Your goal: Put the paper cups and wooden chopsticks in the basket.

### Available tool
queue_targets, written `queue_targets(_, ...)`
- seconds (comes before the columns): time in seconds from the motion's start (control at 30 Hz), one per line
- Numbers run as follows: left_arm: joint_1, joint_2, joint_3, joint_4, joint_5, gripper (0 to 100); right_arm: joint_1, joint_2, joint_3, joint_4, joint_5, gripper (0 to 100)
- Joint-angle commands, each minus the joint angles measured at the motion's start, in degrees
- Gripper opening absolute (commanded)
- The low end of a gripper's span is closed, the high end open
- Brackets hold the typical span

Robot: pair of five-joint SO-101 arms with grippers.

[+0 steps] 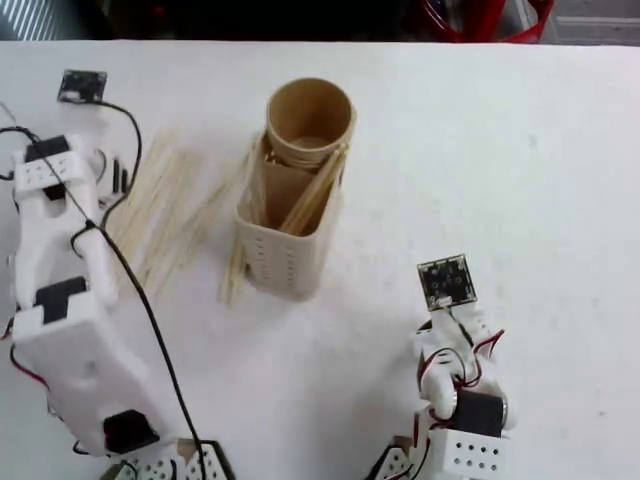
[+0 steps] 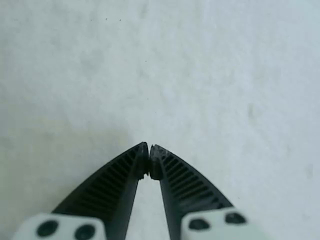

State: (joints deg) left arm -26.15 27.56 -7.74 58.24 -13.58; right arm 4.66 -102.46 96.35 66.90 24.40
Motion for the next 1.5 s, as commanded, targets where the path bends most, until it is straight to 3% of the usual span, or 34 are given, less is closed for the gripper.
queue_targets(0.0, 0.92, 7.96, -5.54, -3.34, 2.37, 15, 0.22, -0.13, 0.53, -0.66, -0.09, 1.8)
queue_targets(0.4, 5.49, 14.73, -14.51, 17.93, -13.19, 15, 0.22, -0.13, 0.53, -0.66, -0.09, 1.8)
queue_targets(0.8, 6.55, 14.73, -14.42, 26.29, -20.40, 10, 0.22, -0.13, 0.53, -0.66, -0.09, 1.8)
queue_targets(1.2, 7.78, 14.46, -11.96, 20.92, -18.64, 10, 0.22, -0.13, 0.53, -0.66, -0.09, 1.8)
queue_targets(1.33, 7.78, 13.67, -12.92, 21.01, -18.55, 2, 0.22, -0.13, 0.53, -0.66, -0.09, 1.8)
queue_targets(1.47, 7.08, 8.04, -13.45, 20.92, -17.67, 2, 0.22, -0.13, 0.53, -0.66, -0.09, 1.8)
